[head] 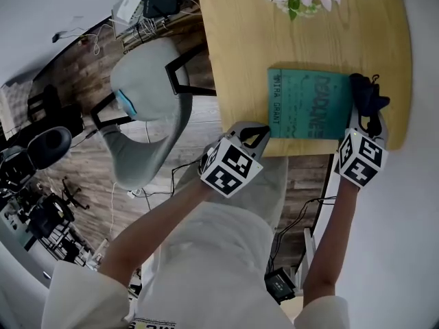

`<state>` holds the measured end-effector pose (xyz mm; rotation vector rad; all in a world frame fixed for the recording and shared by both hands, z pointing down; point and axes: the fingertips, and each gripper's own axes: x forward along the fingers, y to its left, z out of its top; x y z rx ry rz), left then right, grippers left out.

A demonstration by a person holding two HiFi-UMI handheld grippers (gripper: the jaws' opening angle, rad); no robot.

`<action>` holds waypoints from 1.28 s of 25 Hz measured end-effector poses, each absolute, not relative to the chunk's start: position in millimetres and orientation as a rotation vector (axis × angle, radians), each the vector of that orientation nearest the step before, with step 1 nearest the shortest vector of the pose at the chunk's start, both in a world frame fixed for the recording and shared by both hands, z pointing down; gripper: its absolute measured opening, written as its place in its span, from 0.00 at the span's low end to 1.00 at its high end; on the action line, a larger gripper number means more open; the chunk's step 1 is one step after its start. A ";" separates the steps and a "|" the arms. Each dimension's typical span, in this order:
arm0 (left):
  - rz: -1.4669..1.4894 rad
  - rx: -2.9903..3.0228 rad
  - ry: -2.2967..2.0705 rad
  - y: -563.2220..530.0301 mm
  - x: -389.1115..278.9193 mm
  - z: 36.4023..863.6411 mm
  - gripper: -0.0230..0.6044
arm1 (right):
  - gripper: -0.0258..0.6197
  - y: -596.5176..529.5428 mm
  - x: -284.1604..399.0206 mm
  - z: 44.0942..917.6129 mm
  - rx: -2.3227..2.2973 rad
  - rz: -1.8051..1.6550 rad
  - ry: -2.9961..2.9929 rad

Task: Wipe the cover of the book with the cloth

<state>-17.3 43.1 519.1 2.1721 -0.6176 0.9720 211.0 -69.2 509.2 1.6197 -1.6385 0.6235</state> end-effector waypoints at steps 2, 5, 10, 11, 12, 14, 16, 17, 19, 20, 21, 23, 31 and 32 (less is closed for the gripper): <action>0.969 2.167 -0.619 43.1 -17.2 519.0 0.05 | 0.31 -71.6 212.4 514.6 1.621 0.610 -1.615; 0.967 2.166 -0.622 42.9 -17.9 518.0 0.05 | 0.31 -72.2 206.8 514.1 1.603 0.554 -1.584; 0.965 2.166 -0.623 43.2 -17.4 518.6 0.05 | 0.31 -68.1 180.8 513.4 1.529 0.529 -1.620; 0.963 2.165 -0.623 43.0 -17.1 518.6 0.05 | 0.31 -67.7 173.1 512.9 1.511 0.529 -1.635; 0.960 2.163 -0.623 42.8 -16.9 518.5 0.05 | 0.31 -67.5 165.3 512.3 1.493 0.527 -1.650; 0.955 2.160 -0.623 43.1 -16.9 518.6 0.05 | 0.31 -66.5 150.7 511.5 1.463 0.520 -1.681; 0.956 2.159 -0.624 43.1 -17.4 518.9 0.05 | 0.31 -66.2 137.1 511.3 1.437 0.514 -1.710; 0.958 2.159 -0.624 42.9 -17.4 519.0 0.05 | 0.31 -66.4 130.5 511.2 1.423 0.511 -1.725; 0.960 2.158 -0.620 43.0 -16.8 519.0 0.05 | 0.31 -66.5 117.0 510.3 1.391 0.507 -1.756; 0.959 2.157 -0.618 43.1 -16.5 518.9 0.05 | 0.31 -66.5 109.9 509.9 1.374 0.505 -1.773; 0.958 2.157 -0.617 43.0 -16.4 518.8 0.05 | 0.31 -66.4 102.5 509.3 1.354 0.503 -1.790; 0.954 2.157 -0.618 42.6 -16.8 518.4 0.05 | 0.31 -65.9 86.6 508.2 1.306 0.497 -1.828; 0.942 2.159 -0.613 42.6 -17.2 518.6 0.05 | 0.31 -59.9 28.3 504.3 1.104 0.430 -1.962; 0.940 2.159 -0.612 42.4 -17.2 518.9 0.05 | 0.31 -58.6 20.6 504.2 1.075 0.425 -1.987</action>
